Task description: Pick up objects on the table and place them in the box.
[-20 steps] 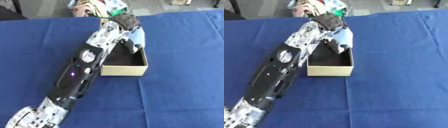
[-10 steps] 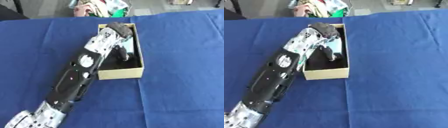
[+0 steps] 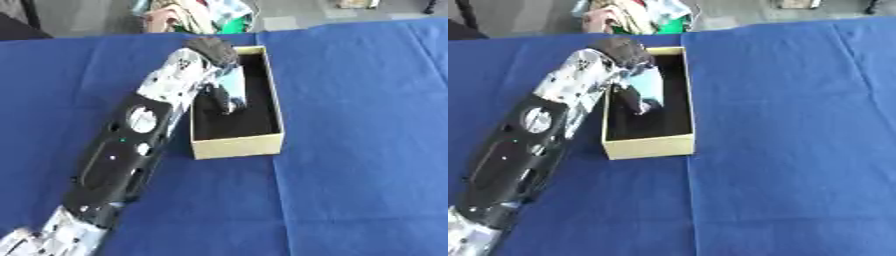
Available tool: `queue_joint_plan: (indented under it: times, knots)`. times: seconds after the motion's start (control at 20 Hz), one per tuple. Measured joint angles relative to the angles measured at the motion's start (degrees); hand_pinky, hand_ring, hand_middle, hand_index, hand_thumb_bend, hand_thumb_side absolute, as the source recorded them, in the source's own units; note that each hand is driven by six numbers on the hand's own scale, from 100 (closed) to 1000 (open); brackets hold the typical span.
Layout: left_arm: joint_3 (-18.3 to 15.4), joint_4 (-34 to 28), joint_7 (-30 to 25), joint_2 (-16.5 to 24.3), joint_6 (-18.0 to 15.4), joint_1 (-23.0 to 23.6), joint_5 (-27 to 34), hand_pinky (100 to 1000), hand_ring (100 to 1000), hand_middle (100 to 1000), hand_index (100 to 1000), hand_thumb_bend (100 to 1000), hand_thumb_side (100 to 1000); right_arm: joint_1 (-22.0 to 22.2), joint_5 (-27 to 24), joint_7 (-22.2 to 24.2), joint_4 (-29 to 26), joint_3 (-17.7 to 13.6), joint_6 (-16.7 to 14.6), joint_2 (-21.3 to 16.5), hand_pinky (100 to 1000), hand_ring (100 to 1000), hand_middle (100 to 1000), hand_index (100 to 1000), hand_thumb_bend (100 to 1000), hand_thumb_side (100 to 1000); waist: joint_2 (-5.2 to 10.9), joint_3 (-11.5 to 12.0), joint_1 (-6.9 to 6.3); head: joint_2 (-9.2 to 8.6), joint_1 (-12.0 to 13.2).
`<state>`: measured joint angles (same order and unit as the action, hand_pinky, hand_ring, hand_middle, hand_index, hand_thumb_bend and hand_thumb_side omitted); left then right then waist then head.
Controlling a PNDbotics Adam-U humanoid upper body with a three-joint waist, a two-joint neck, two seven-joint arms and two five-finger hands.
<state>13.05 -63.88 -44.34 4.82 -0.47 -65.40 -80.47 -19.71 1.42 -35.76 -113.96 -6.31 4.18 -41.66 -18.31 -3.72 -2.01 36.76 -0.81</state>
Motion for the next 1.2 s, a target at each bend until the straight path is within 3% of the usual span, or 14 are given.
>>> queue_joint_plan:
  times: [0.25, 0.4, 0.5, 0.6, 0.8, 1.05, 1.2]
  knots:
    - [-1.79, 3.39, -2.61, 0.43, 0.56, -1.77, 3.80, 680, 756, 707, 803, 151, 612, -0.49, -0.05, -0.08, 0.00, 0.01, -0.11, 0.01, 710, 774, 708, 776, 100, 911, 0.00, -0.25, 0.00, 1.70, -0.99]
    - [-2.47, 5.64, -3.42, 0.52, 0.49, -1.71, 5.82, 700, 782, 740, 828, 289, 666, -0.51, -0.07, -0.16, 0.00, 0.01, -0.17, 0.01, 710, 774, 707, 776, 100, 912, 0.00, -0.49, 0.00, 2.83, -1.71]
    - [-2.75, 6.37, -3.73, 0.52, 0.40, -1.77, 6.54, 709, 811, 777, 857, 494, 732, -0.51, -0.07, -0.22, 0.00, 0.01, -0.22, 0.01, 710, 774, 707, 775, 100, 912, 0.00, -0.50, 0.00, 3.08, -2.00]
    - [-2.83, 6.68, -3.84, 0.55, 0.34, -1.75, 6.90, 739, 857, 815, 895, 608, 755, -0.48, -0.07, -0.26, 0.00, 0.01, -0.19, 0.01, 710, 774, 706, 776, 100, 912, 0.00, -0.46, 0.00, 3.27, -2.19]
    - [-2.84, 6.64, -3.20, 0.85, -0.10, -1.69, 7.12, 763, 894, 843, 937, 730, 758, -0.48, -0.07, -0.31, 0.00, 0.02, -0.11, 0.02, 710, 773, 705, 775, 100, 912, -0.05, -0.40, 0.00, 3.44, -2.40]
    - [-2.83, 6.26, -1.63, 1.45, -0.57, -1.96, 6.38, 778, 915, 855, 948, 805, 745, -0.45, -0.07, -0.31, 0.00, 0.05, -0.10, 0.03, 709, 773, 704, 775, 100, 913, -0.05, -0.40, 0.00, 3.43, -2.40]
    - [-2.82, 5.35, -1.46, 1.83, -1.01, -2.39, 5.74, 796, 935, 865, 953, 916, 753, -0.44, -0.07, -0.31, 0.00, 0.05, -0.10, 0.04, 709, 773, 703, 775, 100, 912, -0.05, -0.37, 0.00, 3.42, -2.37]
